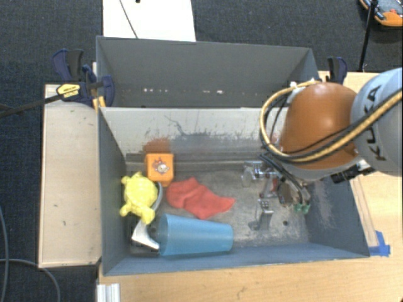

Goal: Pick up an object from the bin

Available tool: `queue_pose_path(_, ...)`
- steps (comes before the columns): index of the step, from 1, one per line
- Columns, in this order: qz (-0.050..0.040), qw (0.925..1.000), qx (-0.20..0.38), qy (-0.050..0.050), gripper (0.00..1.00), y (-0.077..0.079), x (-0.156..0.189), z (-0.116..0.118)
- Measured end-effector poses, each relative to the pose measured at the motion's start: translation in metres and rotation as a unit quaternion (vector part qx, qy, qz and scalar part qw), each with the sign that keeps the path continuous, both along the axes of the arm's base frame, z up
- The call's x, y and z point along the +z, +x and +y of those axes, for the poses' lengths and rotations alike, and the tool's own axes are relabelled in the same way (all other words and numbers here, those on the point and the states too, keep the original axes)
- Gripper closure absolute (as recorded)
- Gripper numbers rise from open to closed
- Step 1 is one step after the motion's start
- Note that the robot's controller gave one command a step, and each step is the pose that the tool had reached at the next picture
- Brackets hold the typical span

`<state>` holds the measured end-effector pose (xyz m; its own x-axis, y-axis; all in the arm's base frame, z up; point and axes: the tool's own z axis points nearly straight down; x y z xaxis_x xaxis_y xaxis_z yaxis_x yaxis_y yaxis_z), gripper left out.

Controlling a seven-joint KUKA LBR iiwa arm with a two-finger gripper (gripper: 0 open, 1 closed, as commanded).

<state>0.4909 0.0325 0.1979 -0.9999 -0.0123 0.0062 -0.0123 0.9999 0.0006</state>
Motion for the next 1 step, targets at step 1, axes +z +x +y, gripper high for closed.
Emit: queue_pose_path(1,-0.0043,1.0000,-0.001,0.000,0.00,0.0017,0.0041,-0.0002)
